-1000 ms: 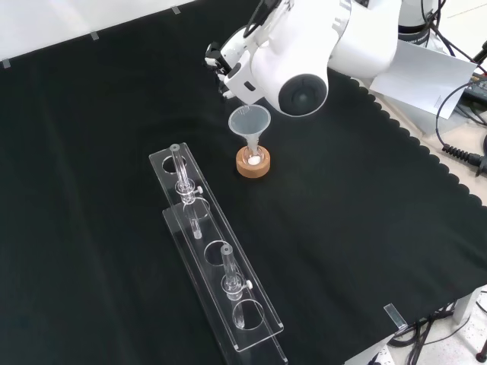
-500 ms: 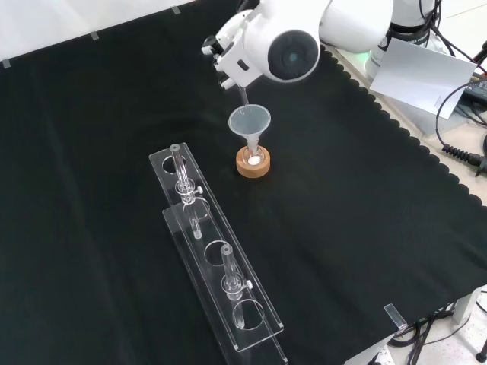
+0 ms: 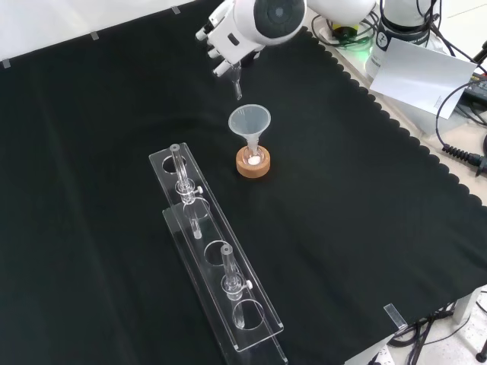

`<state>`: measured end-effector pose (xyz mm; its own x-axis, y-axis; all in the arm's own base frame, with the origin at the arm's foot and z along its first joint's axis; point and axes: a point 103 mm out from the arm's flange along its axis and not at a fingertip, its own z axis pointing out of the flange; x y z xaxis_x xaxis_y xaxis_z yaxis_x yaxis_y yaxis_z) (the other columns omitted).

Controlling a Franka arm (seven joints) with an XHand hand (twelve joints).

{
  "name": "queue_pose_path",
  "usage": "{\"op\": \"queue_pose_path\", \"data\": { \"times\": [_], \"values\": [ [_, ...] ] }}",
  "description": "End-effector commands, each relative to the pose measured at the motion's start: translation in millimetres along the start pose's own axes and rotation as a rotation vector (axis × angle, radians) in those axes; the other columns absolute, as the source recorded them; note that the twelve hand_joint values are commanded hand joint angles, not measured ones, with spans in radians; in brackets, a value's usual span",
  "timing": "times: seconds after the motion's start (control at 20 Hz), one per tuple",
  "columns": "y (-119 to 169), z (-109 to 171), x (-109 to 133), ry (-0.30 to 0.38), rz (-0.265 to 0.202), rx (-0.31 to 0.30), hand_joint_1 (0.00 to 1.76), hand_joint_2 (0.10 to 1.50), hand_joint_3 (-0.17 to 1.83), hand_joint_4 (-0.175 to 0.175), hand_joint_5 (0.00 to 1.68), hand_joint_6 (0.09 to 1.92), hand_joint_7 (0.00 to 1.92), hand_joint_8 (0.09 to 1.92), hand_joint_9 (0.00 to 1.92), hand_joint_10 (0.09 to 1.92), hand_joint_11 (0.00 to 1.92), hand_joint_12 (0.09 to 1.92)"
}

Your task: Pour all the NaCl from the weighing funnel into the round-bottom flask.

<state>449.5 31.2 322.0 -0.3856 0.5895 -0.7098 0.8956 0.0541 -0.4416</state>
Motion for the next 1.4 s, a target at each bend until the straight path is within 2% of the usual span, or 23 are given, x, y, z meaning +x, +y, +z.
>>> {"op": "queue_pose_path", "data": {
  "times": [0.05,0.55,1.1,1.4],
  "values": [
    [-4,16,-12,0.088,0.03,-0.032,1.06,0.83,0.49,0.175,1.08,0.95,1.24,0.36,1.46,0.09,1.21,0.78],
    [0,40,-22,0.185,0.054,-0.067,1.06,0.83,0.5,0.175,1.07,0.96,1.24,0.37,1.46,0.09,1.21,0.79],
    [4,67,-34,0.406,0.077,-0.134,1.06,0.83,0.5,0.175,1.07,0.96,1.24,0.37,1.46,0.09,1.22,0.78],
    [7,81,-32,0.471,0.077,-0.143,1.06,0.83,0.5,0.175,1.07,0.96,1.24,0.37,1.46,0.09,1.22,0.78]
  ]
}}
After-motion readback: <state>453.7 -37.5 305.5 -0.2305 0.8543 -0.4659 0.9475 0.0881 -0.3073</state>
